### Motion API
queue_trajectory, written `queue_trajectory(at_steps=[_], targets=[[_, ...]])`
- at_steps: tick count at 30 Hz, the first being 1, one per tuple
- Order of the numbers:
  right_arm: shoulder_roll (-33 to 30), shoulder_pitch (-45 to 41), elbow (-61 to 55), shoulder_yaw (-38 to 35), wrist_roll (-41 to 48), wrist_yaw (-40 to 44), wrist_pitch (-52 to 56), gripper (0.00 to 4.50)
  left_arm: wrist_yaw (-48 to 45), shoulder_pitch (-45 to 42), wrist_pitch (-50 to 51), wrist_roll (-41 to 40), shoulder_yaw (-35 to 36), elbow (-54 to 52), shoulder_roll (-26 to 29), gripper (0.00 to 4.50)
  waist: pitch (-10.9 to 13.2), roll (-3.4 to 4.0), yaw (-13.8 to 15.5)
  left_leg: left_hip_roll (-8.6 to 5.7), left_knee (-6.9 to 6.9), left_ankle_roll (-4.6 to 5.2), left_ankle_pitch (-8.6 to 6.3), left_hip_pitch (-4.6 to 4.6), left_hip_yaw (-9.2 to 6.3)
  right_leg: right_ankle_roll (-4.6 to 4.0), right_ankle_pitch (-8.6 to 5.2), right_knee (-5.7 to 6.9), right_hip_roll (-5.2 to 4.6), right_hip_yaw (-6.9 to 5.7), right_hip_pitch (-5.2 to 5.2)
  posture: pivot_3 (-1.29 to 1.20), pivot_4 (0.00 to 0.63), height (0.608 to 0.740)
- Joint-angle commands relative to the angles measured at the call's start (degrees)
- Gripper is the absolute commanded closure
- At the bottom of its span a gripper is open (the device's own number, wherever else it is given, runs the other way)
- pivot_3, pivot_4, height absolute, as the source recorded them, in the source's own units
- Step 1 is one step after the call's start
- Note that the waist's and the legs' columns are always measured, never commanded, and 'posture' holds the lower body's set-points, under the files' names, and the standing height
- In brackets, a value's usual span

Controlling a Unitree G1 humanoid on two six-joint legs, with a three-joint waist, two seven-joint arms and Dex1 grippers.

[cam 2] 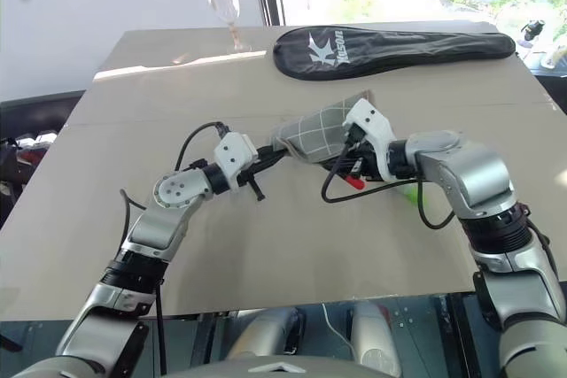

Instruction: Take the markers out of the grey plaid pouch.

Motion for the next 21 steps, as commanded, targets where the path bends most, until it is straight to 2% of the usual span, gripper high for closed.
queue_trajectory(at_steps=[1,6,21], targets=[[-2.5,0.5,0.9,3.2,-4.9,-1.0,-3.6,4.13,2.9,-0.6,2.1,-1.8,4.9,-0.7,-0.4,4.50,0.0,0.00,0.0,0.00,0.00,0.00,0.00,-0.01,0.00,0.00,0.00,0.00,0.00,-0.01,0.00,0.00,0.150,0.740],[-2.4,0.6,2.0,5.6,-7.9,-1.7,-6.9,4.13,3.2,-1.0,3.9,-2.8,5.3,-2.5,-0.9,4.50,0.0,0.00,-0.1,0.01,0.01,0.00,0.00,0.00,0.00,0.00,0.00,0.02,0.02,0.00,-0.01,0.00,0.150,0.740],[10.5,-2.8,11.8,-0.8,-14.2,-17.3,-16.7,4.13,-0.2,3.2,13.3,-6.4,3.2,-12.5,-2.4,4.50,0.0,0.00,-0.1,0.01,0.04,-0.02,0.01,0.01,-0.01,0.00,0.00,0.07,0.05,0.00,-0.01,0.00,0.150,0.740]])
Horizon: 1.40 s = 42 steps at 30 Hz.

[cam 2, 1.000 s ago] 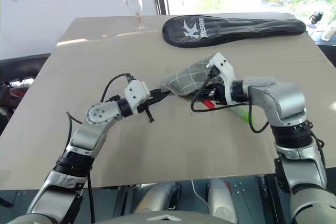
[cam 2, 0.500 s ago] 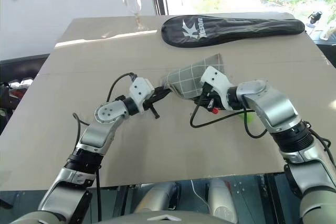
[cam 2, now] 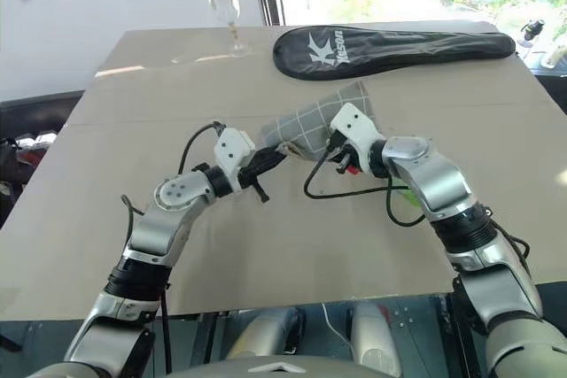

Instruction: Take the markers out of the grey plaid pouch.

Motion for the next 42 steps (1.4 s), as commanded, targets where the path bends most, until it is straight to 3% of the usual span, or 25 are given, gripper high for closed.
queue_trajectory(at_steps=[1,14,19,23,31,37,42], targets=[[3.1,-1.9,1.0,-5.8,-0.2,-5.1,-0.7,4.13,0.5,0.6,1.7,-1.5,1.0,-3.8,-0.6,4.50,0.0,0.00,0.0,0.00,0.00,0.00,0.00,0.00,0.00,0.00,0.00,0.01,0.01,0.00,0.00,0.00,0.150,0.740],[19.9,-2.2,-3.8,-25.6,19.4,-13.6,26.7,4.13,12.4,1.2,3.3,4.9,0.0,-3.3,-6.6,4.50,0.0,0.01,-0.2,0.00,0.00,-0.01,0.01,0.02,0.01,0.00,0.00,0.07,0.02,0.04,-0.01,0.00,0.150,0.740],[21.3,-1.8,-4.4,-26.5,20.0,-16.5,28.7,4.13,13.4,1.1,3.1,5.7,0.1,-3.4,-7.6,4.50,0.0,0.02,-0.2,0.00,0.01,-0.01,0.01,0.02,0.07,0.00,0.00,0.15,0.02,0.09,-0.07,0.00,0.150,0.740],[16.0,-1.0,-4.3,-22.5,17.3,-14.9,26.0,4.13,13.1,0.5,2.3,6.0,1.8,-1.8,-6.3,4.50,0.0,0.02,-0.2,0.00,0.00,-0.01,0.01,0.02,0.11,0.00,0.00,0.14,0.02,0.11,-0.08,0.00,0.150,0.740],[-1.8,2.7,-8.6,-9.9,10.3,-6.0,17.1,4.13,11.5,-0.3,-1.0,7.0,4.7,1.9,-0.2,4.50,0.0,0.02,-0.3,0.01,0.00,-0.01,0.01,0.01,0.15,0.00,0.00,0.12,0.01,0.13,-0.09,0.00,0.150,0.740],[-15.8,4.9,-10.2,-5.0,0.8,-3.4,8.3,4.13,9.2,1.4,-1.8,6.8,6.7,1.4,4.4,4.50,0.0,0.01,0.1,-0.01,0.01,-0.01,0.01,-0.02,0.14,0.00,0.00,0.06,-0.01,0.10,-0.09,0.00,0.150,0.740],[-21.7,7.6,-11.0,-4.9,-3.6,-1.9,5.2,4.13,8.3,3.8,-2.5,6.7,8.7,0.7,7.2,4.50,0.0,0.01,0.0,0.03,-0.04,-0.01,0.01,-0.01,0.16,0.00,0.00,0.05,0.00,0.14,-0.10,0.00,0.150,0.740]])
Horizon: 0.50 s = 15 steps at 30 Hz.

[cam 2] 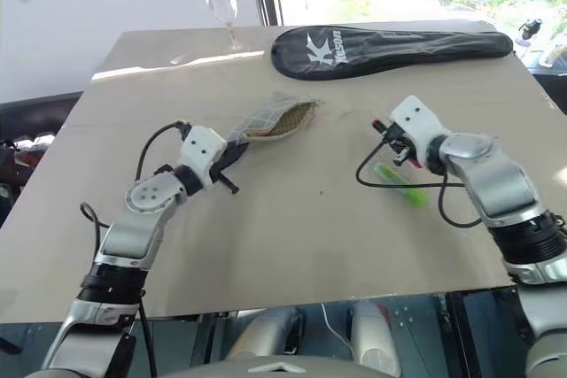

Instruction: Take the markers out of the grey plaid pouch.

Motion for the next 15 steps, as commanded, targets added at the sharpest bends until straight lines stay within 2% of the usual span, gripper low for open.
queue_trajectory(at_steps=[1,3,5,6,7,10,11,12,15], targets=[[-3.1,1.7,-1.6,0.0,-3.6,1.0,-3.8,4.13,-0.4,1.6,-1.2,-0.6,3.2,-2.9,1.9,4.50,0.0,0.00,0.1,0.00,0.00,0.00,0.00,0.00,0.00,0.00,0.00,0.00,0.00,0.00,0.00,0.00,0.150,0.740],[-4.4,3.3,0.0,0.8,-6.4,0.8,-6.7,4.13,-1.2,3.6,-1.5,-0.6,3.9,-3.8,3.0,4.50,0.0,0.00,0.1,0.00,0.00,0.00,0.00,0.00,0.00,0.00,0.00,0.00,0.00,0.00,0.01,0.00,0.150,0.740],[-4.1,4.3,1.1,0.2,-7.7,0.2,-9.5,3.17,-1.7,5.5,-1.8,-0.7,4.5,-5.0,4.0,4.50,0.0,0.00,0.1,0.00,-0.01,0.00,0.00,0.00,0.01,0.00,0.00,-0.02,-0.01,0.02,0.01,0.00,0.150,0.740],[-3.5,4.4,1.4,-0.6,-8.1,-0.3,-10.3,2.95,-1.8,6.4,-1.7,-0.9,4.9,-5.6,4.3,4.50,0.0,0.00,0.2,0.00,-0.01,0.00,0.00,0.00,0.02,0.00,0.00,-0.03,-0.01,0.03,0.01,0.00,0.150,0.740],[-3.1,4.5,1.5,-1.1,-8.5,-0.8,-11.0,2.37,-2.0,7.1,-1.6,-1.0,5.2,-6.1,4.5,4.50,0.0,0.00,0.1,0.00,-0.01,0.00,0.00,0.00,0.04,0.00,0.00,-0.02,-0.01,0.04,0.01,0.00,0.150,0.740],[-2.1,4.9,1.4,-2.5,-8.8,-0.9,-12.0,1.11,-2.5,8.8,-1.8,-0.9,5.9,-7.0,5.3,4.50,0.0,0.00,0.2,0.01,0.00,0.00,0.00,0.02,0.03,0.00,0.00,0.00,0.00,0.04,0.01,0.00,0.150,0.740],[-2.0,5.2,1.0,-3.0,-8.5,-0.3,-12.2,0.54,-2.6,9.1,-1.9,-0.9,6.1,-7.0,5.5,4.50,0.0,0.00,0.2,0.02,0.00,0.00,0.00,0.02,0.02,0.00,0.00,0.00,0.00,0.03,0.01,0.00,0.150,0.740],[-2.0,5.8,0.2,-3.4,-8.0,0.4,-12.5,0.54,-2.7,9.5,-2.0,-0.9,6.3,-7.1,5.7,4.50,0.0,0.00,0.3,0.02,0.00,0.00,0.00,0.02,0.02,0.00,0.00,0.00,0.00,0.03,0.01,0.00,0.150,0.740],[-0.9,9.3,-4.5,-6.6,-3.8,3.1,-11.9,0.48,-3.1,10.3,-3.6,-0.4,7.1,-6.7,6.7,3.60,0.0,-0.01,0.4,0.02,-0.01,0.00,0.00,0.00,0.01,0.00,0.00,-0.03,-0.01,0.02,0.02,0.00,0.150,0.740]])
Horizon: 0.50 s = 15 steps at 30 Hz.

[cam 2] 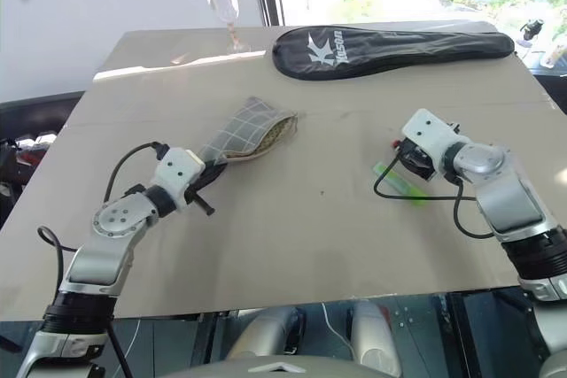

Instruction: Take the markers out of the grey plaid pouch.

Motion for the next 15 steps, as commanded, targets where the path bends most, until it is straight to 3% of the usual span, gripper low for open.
queue_trajectory(at_steps=[1,2,6,10,15], targets=[[1.1,3.1,-6.7,-5.2,4.6,2.9,-0.2,0.48,-0.6,0.7,-2.7,-0.1,2.4,-1.6,2.0,3.21,0.0,0.00,0.1,0.00,0.00,0.00,0.00,0.00,-0.03,0.00,0.00,-0.01,0.00,0.00,0.01,0.00,0.150,0.740],[1.9,4.3,-8.2,-6.8,6.2,3.0,0.3,0.48,-0.6,0.9,-3.5,0.3,2.6,-1.2,2.4,2.55,0.0,0.00,0.0,0.00,-0.02,0.00,0.00,-0.01,-0.03,0.00,0.00,-0.03,0.00,0.01,0.01,0.00,0.150,0.740],[4.9,11.6,-14.3,-14.3,12.8,4.7,-2.6,0.48,-0.1,2.0,-5.4,0.8,5.2,2.4,4.7,0.88,0.0,0.00,0.1,0.00,-0.03,0.00,0.00,0.01,-0.06,0.00,0.00,-0.03,0.00,0.02,0.03,0.00,0.150,0.740],[5.8,19.4,-18.1,-19.6,17.2,7.2,-4.3,0.48,-2.0,4.2,-4.0,-2.5,7.6,1.9,5.3,0.88,0.0,0.00,0.2,0.00,-0.03,0.01,-0.01,0.06,-0.05,0.00,0.00,-0.02,0.00,0.00,0.08,0.00,0.150,0.740],[4.6,31.9,-20.2,-24.8,20.7,12.7,-7.9,0.48,-7.6,12.3,5.5,-10.6,9.0,-7.4,5.8,0.88,0.0,0.00,0.2,0.01,-0.03,0.03,-0.02,0.16,-0.07,0.00,0.00,-0.09,-0.02,0.10,0.24,0.00,0.150,0.740]])
